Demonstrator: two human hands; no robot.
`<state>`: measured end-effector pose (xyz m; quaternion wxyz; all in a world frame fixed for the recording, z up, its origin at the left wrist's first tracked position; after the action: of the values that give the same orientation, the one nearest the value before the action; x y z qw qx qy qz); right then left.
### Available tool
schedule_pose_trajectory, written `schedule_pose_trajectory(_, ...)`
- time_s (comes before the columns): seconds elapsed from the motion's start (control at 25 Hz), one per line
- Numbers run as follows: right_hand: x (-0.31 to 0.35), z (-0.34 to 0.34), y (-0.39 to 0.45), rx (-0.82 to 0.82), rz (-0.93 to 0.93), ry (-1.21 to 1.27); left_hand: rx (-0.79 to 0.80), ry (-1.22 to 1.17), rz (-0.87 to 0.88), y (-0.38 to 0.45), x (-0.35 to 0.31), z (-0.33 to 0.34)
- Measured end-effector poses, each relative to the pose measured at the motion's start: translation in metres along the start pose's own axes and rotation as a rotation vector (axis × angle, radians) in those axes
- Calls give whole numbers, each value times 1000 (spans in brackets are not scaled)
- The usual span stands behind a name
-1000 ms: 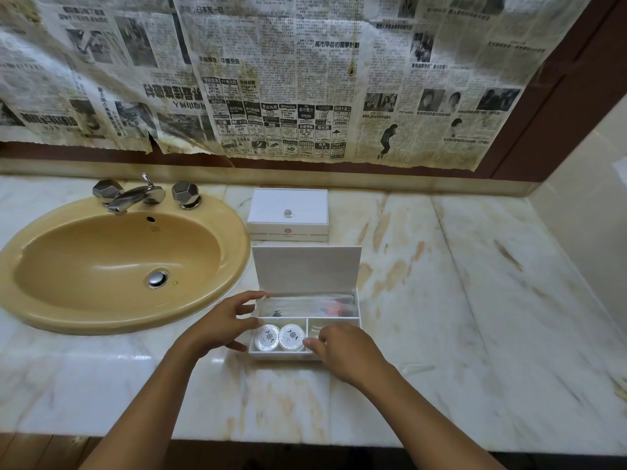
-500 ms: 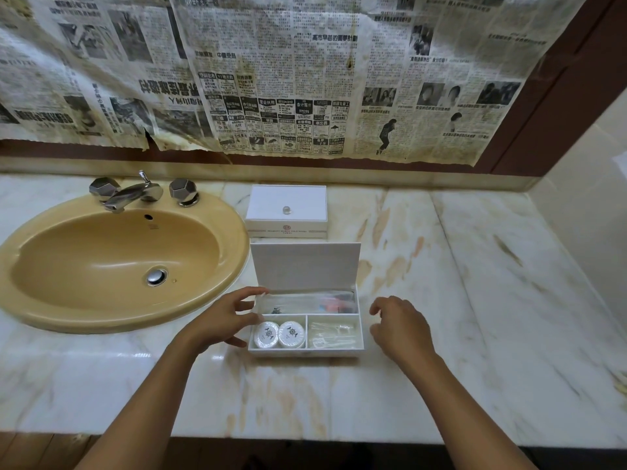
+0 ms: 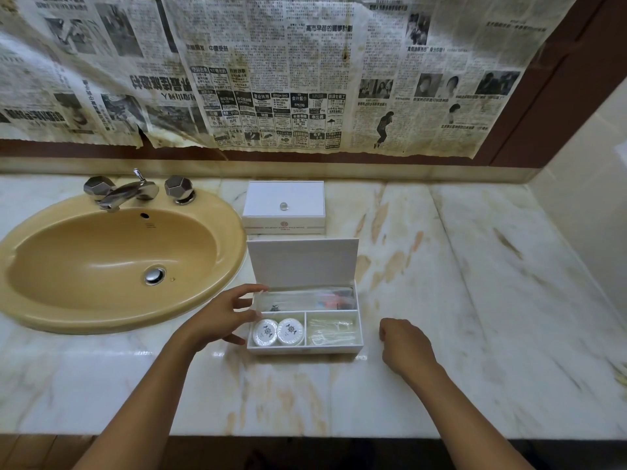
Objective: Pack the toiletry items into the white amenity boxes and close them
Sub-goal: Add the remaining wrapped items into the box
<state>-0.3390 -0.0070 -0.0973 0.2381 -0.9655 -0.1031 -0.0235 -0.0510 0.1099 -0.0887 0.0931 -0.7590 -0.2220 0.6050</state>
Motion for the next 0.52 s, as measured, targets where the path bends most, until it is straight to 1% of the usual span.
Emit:
schedule_pose_trajectory(0.16, -1, -7, 6, -78, 23, 64, 1, -8, -3, -1, -1, -1)
schedule_pose_trajectory(0.32, 12, -36, 6, -189, 9, 204, 6, -16, -7, 0, -2, -1)
schedule_pose_trajectory(0.44, 33, -76, -8, -345, -102, 324, 10, -14, -10, 0, -1, -2)
schedule_pose_trajectory(0.52, 52, -97, -23, -413, -207, 396, 12, -16, -10, 0, -1, -3)
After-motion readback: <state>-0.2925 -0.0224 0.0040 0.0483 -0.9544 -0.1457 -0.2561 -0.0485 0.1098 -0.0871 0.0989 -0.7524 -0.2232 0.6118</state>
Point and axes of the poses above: each hand's wrist, its own y-axis towards the middle knuckle, its own z-axis out of the palm, x = y × z, the point moved 10 cm from there along y, towards the middle knuckle, and after that the axes turned 9 degrees about z, right-handed, at the moved point
